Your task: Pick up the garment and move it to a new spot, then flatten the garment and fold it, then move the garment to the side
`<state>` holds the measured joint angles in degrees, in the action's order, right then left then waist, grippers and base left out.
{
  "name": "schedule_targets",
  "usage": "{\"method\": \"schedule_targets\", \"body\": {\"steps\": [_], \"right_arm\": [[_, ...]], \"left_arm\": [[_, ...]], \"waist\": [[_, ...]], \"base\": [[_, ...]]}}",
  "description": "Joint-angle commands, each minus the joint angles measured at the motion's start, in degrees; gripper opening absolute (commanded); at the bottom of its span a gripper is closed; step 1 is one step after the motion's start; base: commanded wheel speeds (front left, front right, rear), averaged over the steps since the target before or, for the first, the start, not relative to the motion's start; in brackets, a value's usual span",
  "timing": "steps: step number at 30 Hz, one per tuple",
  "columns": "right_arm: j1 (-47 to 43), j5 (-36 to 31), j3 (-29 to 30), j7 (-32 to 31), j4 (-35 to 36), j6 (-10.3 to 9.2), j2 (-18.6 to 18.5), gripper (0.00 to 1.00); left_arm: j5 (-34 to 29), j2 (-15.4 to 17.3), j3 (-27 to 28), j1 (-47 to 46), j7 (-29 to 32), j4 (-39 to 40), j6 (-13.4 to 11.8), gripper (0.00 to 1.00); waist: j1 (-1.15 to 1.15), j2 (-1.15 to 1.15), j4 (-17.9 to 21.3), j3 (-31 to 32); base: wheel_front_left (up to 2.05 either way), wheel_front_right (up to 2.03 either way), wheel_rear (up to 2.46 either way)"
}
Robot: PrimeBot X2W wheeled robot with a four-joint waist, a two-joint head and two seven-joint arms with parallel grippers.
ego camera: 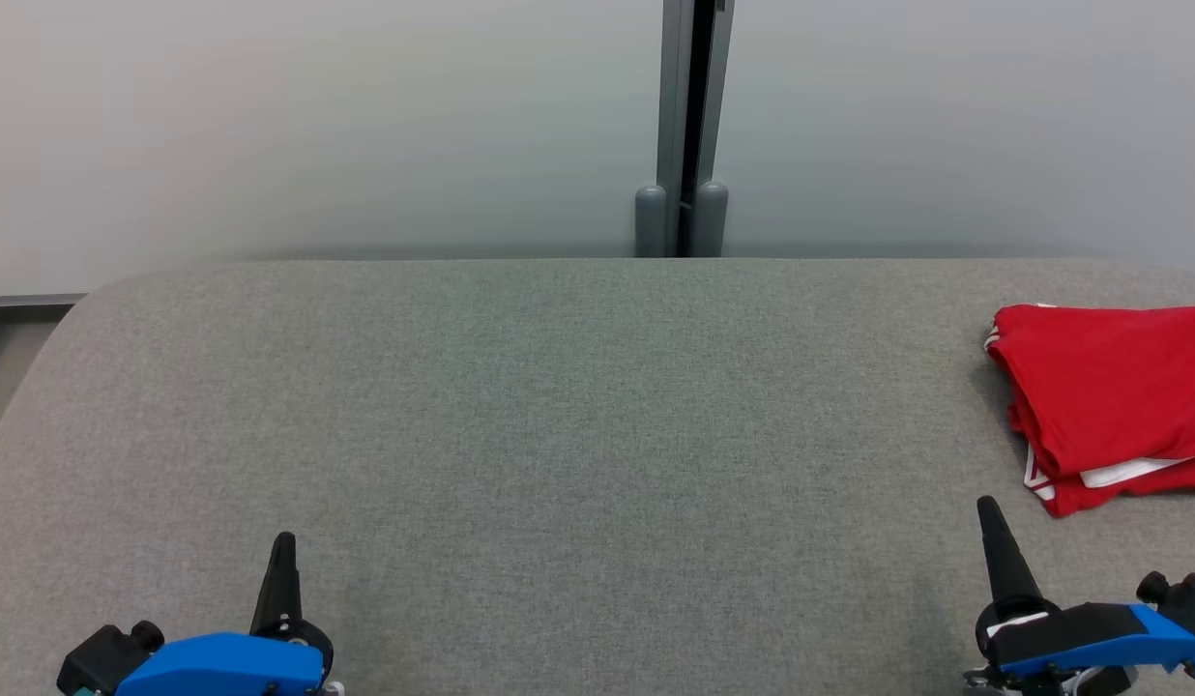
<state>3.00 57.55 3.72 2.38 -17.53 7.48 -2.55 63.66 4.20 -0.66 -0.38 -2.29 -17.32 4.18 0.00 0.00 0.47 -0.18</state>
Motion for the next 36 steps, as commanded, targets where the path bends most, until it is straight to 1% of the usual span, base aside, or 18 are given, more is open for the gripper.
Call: {"method": "schedule_targets", "body": {"steps": [1,16,36], "right_arm": [[1.3,2.1,0.2,-0.5,0.9,0.02,-0.3,0.0],[2.0,11.1,1.0,-2.8,1.7,0.02,-0.4,0.0],[2.7,21.4,1.8,-5.5,2.6,0.02,-0.4,0.0]], "left_arm": [[1.6,0.0,0.7,-1.8,0.5,0.9,0.5,0.0],[9.0,-0.3,2.6,-3.0,2.8,1.6,1.4,0.0],[17.6,-0.8,4.7,-4.5,5.5,2.4,2.3,0.0]], "waist": [[0.0,0.0,0.0,0.0],[0.0,0.0,-0.1,0.0],[0.0,0.0,-0.2,0.0]], "base": [[0.0,0.0,0.0],[0.0,0.0,0.0],[0.0,0.0,0.0]]}}
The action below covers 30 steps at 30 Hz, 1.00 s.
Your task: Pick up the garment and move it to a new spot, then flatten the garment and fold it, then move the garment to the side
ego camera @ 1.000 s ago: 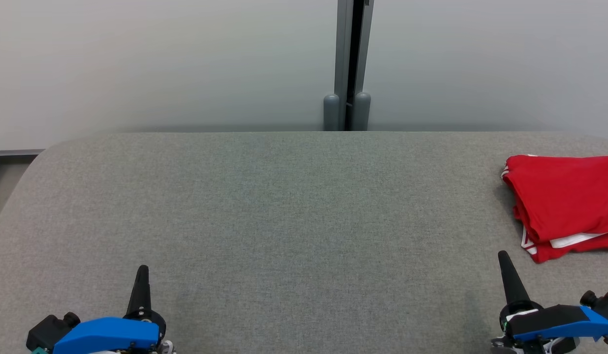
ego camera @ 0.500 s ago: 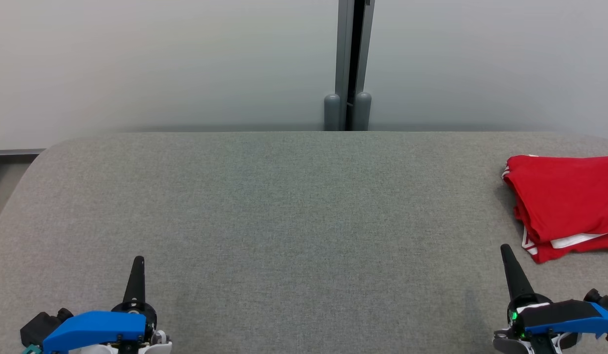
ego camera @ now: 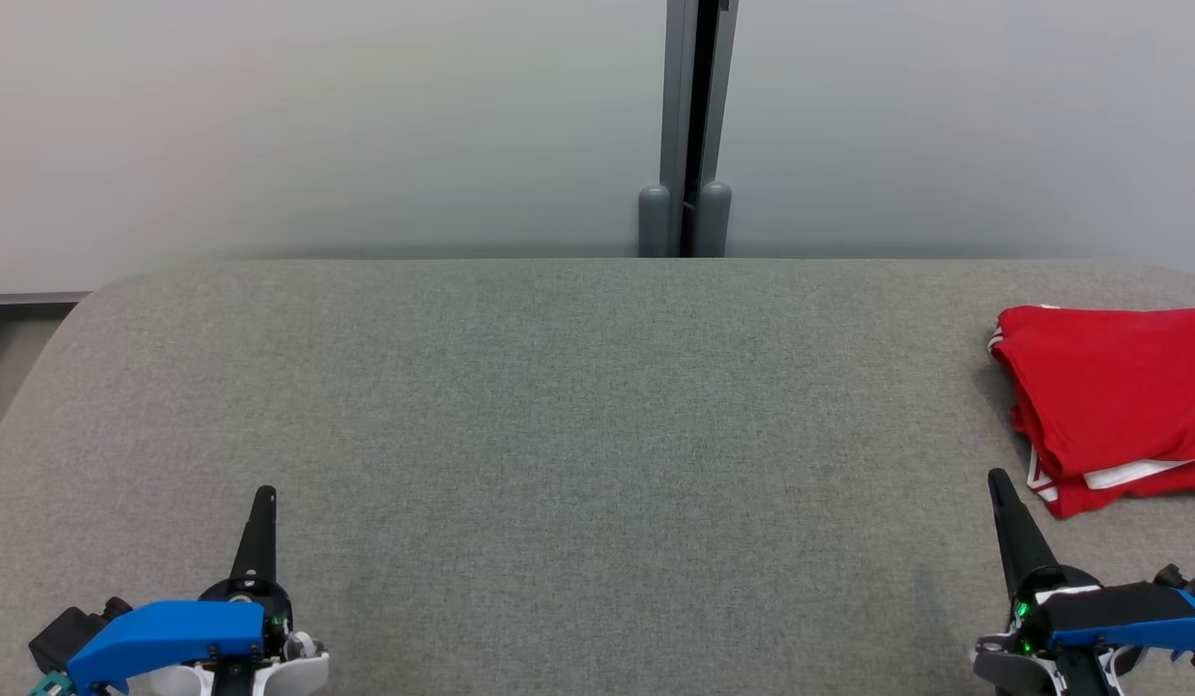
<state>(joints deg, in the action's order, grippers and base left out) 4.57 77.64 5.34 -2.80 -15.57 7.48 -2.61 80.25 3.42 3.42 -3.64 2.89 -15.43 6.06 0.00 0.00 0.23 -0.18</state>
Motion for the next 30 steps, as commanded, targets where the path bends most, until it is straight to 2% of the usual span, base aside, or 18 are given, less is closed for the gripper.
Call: {"method": "schedule_targets", "body": {"steps": [1,30], "right_arm": [[1.2,1.7,0.2,-0.5,0.7,0.02,-0.4,0.0],[1.9,13.5,1.2,-3.6,1.6,0.02,-0.4,0.0]], "left_arm": [[1.4,0.0,0.7,-1.3,0.4,0.5,0.5,0.0],[11.1,-0.5,3.0,-2.8,3.5,1.4,1.6,0.0]], "waist": [[0.0,0.0,0.0,0.0],[0.0,0.0,-0.2,0.0]], "base": [[0.0,0.0,0.0],[0.0,0.0,0.0]]}}
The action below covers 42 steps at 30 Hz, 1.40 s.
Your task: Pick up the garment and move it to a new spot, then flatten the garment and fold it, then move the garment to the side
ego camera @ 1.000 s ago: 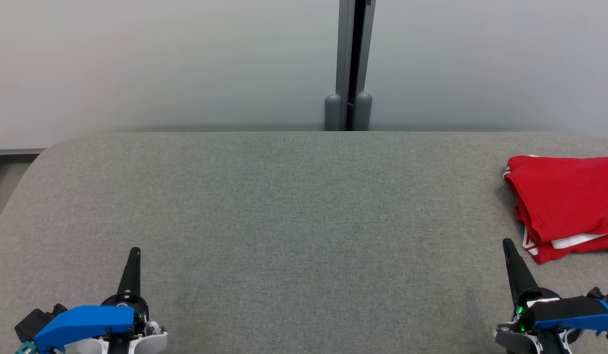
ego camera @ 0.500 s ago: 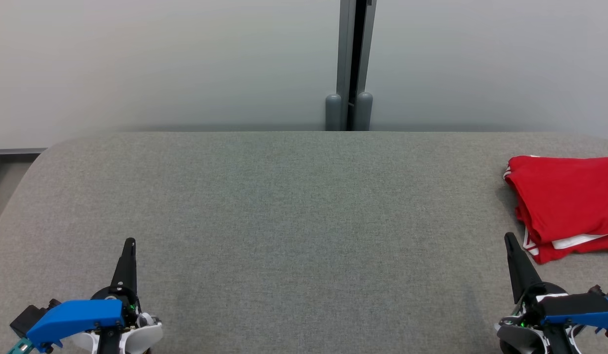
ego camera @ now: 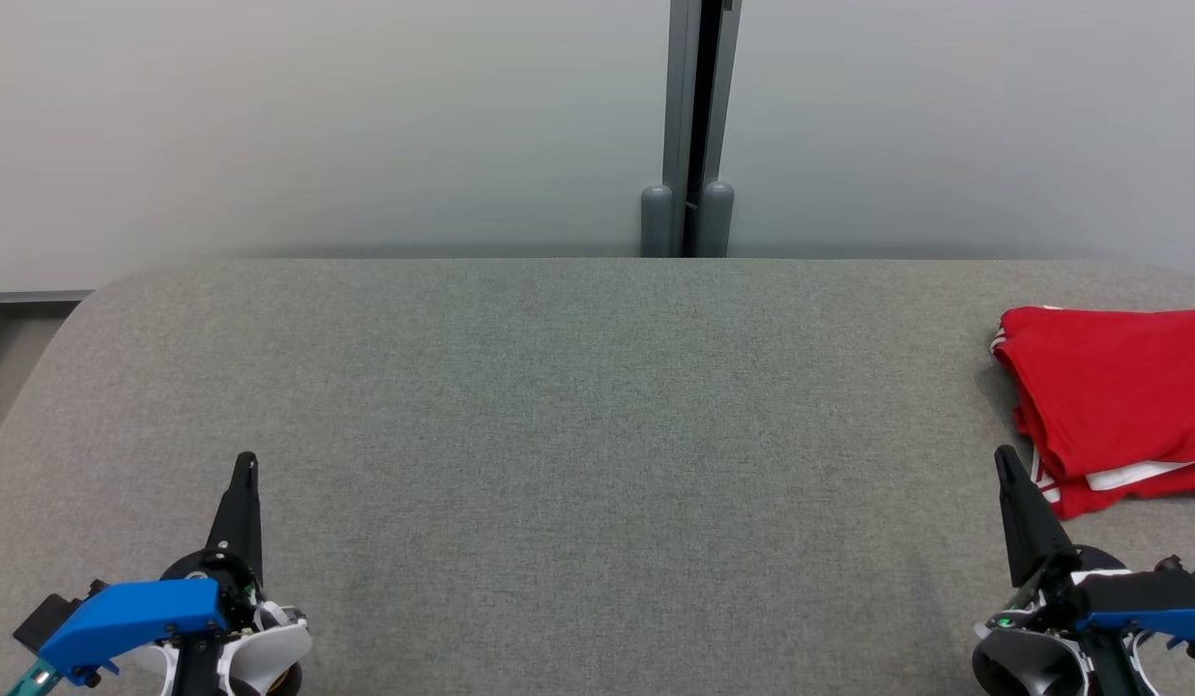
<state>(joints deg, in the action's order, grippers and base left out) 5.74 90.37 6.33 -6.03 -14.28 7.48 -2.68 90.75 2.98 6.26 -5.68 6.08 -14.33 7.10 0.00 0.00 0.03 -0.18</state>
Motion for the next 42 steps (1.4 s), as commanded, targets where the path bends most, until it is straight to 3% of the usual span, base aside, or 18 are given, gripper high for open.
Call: {"method": "schedule_targets", "body": {"steps": [1,42], "right_arm": [[0.7,1.2,0.2,-0.5,0.3,0.02,-0.4,0.0],[0.8,2.1,0.3,-0.7,0.4,0.02,-0.4,0.0]], "left_arm": [[0.9,-0.1,0.2,-0.7,0.4,0.3,0.6,0.0],[1.7,-0.2,0.5,-0.9,0.7,0.4,0.7,0.0]], "waist": [[0.0,0.0,0.0,0.0],[0.0,0.0,0.0,0.0]], "base": [[0.0,0.0,0.0],[0.0,0.0,0.0]]}}
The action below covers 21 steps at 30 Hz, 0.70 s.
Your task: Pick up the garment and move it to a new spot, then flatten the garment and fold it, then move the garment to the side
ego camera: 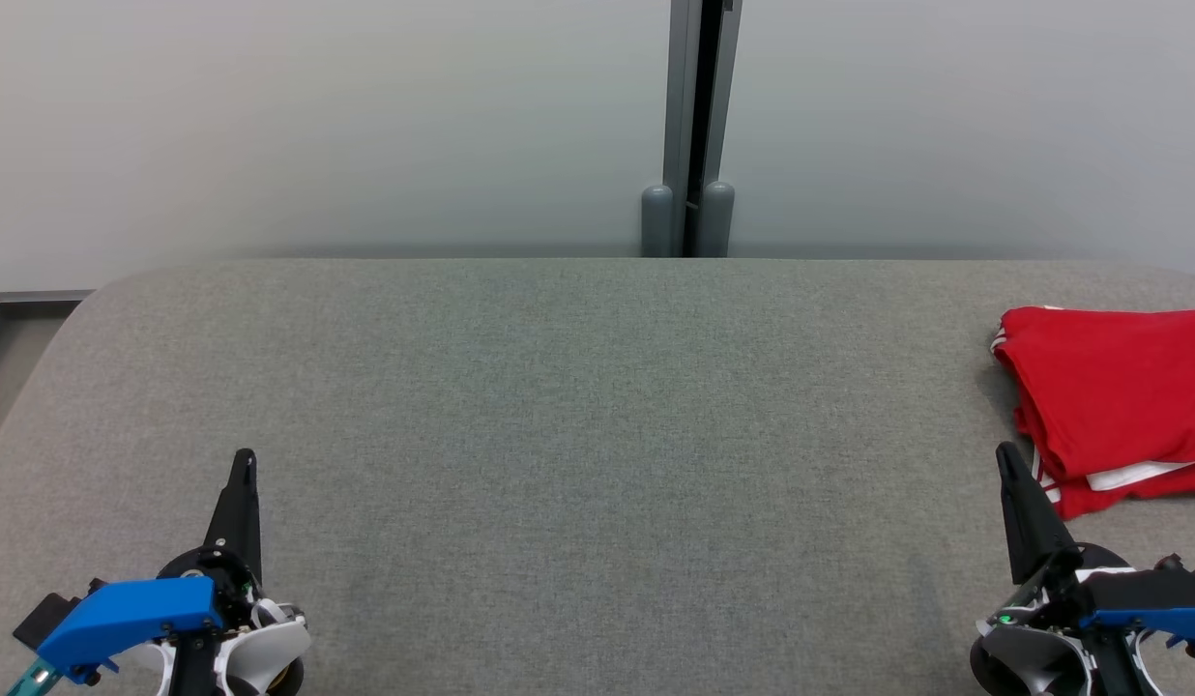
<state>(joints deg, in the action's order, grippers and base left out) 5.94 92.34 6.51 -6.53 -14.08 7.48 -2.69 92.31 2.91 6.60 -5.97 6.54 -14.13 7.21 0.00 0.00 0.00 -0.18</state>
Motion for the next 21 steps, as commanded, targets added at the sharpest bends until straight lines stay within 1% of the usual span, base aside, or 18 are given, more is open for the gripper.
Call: {"method": "schedule_targets", "body": {"steps": [1,21], "right_arm": [[0.6,0.2,0.1,-0.2,0.2,0.02,-0.4,0.0],[0.6,0.2,0.1,-0.2,0.2,0.02,-0.4,0.0]], "left_arm": [[0.2,-0.1,0.1,-0.6,0.2,0.2,0.6,0.0],[0.2,-0.1,0.1,-0.6,0.2,0.2,0.6,0.0]], "waist": [[0.0,0.0,0.0,0.0],[0.0,0.0,0.0,0.0]], "base": [[0.0,0.0,0.0],[0.0,0.0,0.0]]}}
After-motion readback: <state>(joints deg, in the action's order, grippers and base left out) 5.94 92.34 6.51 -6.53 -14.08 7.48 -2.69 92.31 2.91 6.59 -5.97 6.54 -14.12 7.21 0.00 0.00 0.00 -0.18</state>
